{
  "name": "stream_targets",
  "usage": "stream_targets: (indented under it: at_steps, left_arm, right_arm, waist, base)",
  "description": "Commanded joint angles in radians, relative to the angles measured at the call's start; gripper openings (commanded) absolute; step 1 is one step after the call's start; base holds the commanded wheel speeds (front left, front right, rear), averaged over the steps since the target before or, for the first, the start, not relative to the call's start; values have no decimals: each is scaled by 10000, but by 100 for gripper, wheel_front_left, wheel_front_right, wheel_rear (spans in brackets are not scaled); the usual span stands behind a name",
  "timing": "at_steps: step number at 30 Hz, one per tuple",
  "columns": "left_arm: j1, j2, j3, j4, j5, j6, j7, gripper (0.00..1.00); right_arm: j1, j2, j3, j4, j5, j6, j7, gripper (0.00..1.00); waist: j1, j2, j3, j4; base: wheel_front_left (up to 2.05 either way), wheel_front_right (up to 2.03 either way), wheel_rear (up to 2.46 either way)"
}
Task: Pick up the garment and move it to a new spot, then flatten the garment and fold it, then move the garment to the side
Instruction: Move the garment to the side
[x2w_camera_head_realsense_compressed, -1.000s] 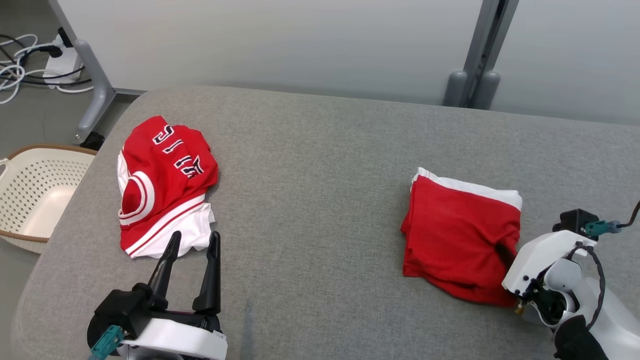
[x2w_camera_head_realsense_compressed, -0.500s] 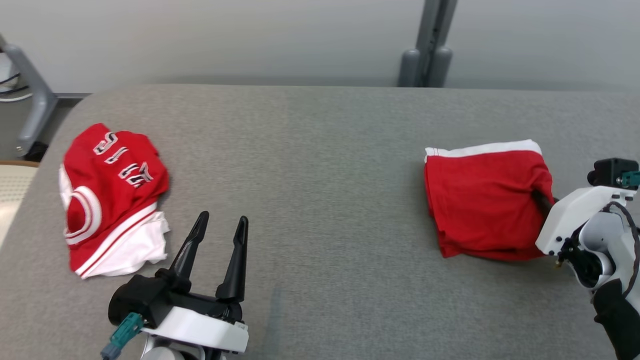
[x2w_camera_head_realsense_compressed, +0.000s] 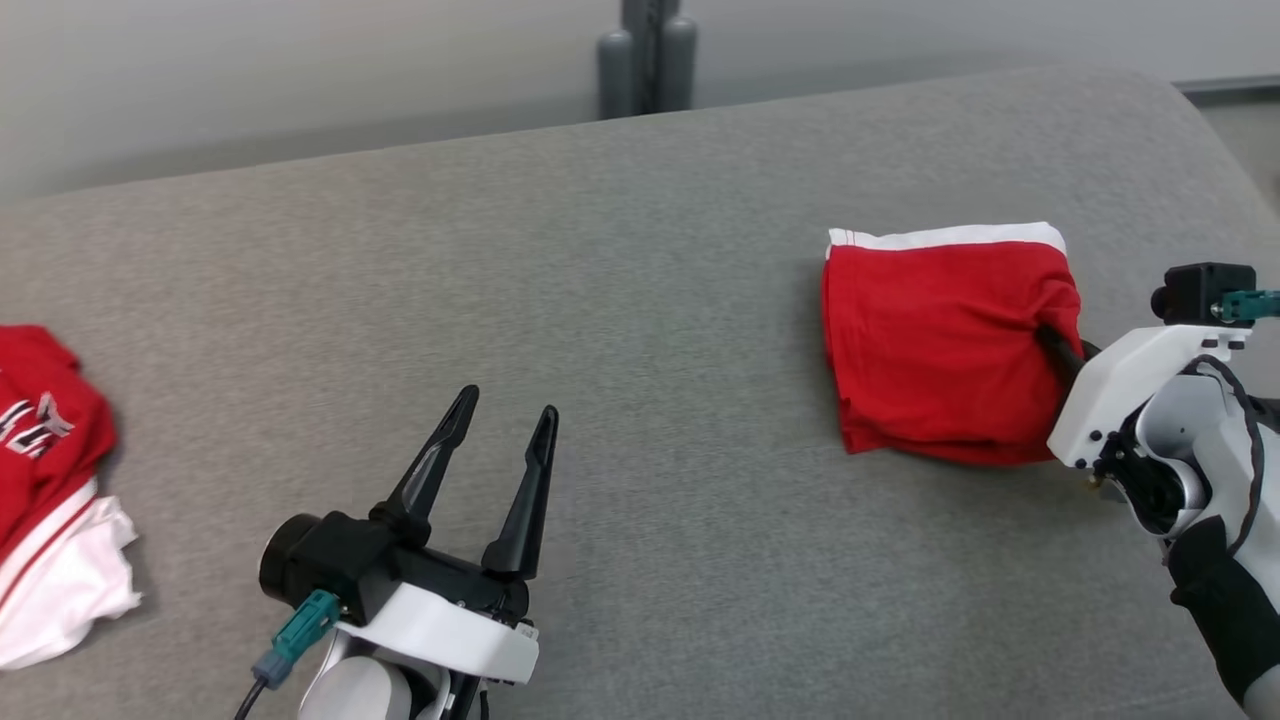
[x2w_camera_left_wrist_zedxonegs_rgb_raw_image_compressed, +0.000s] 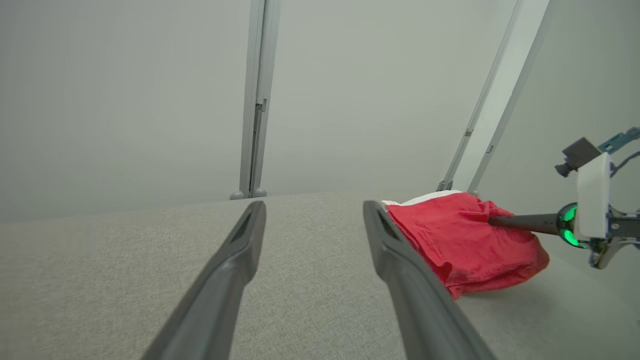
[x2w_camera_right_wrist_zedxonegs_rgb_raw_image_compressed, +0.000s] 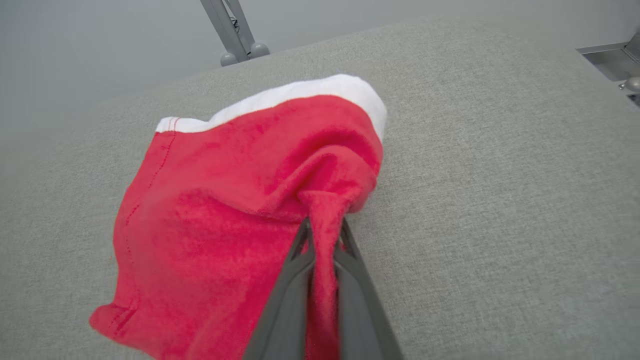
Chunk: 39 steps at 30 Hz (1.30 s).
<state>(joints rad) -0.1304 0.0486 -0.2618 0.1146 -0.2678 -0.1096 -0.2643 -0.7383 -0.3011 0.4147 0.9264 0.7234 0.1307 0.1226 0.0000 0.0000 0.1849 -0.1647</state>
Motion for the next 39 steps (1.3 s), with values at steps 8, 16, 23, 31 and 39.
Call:
stream_targets:
  at_steps: [8,16,23,31,39]
  left_arm:
    - [-392,88,-96,119,292,-108,2,100]
    - [-816,292,-237,131,412,-153,2,100]
    - [-1055,458,-254,116,437,-169,2,100]
    - [-1209,539,-210,89,438,-167,2,100]
    - [-1212,476,-213,193,306,-175,2,100]
  right_arm:
    - [-735,-159,713,153,80,1,-271,0]
    - [-2129,-837,1107,928,-362,0,-741,0]
    - [-3225,-1206,1048,1846,-598,0,-830,0]
    - [-4182,-1247,967,3058,-1019,0,-909,0]
    - [-4457,-1231,1052,3454,-1558,0,-1208,100]
  waist:
    - [0,0,566,-978]
    - [0,0,1386,-865]
    - [0,0,1905,-677]
    - [0,0,2146,-669]
    - [0,0,1929,-718]
  base:
    - [0,0,0]
    - [0,0,0]
    - [0,0,0]
    - [0,0,0]
    - [0,0,0]
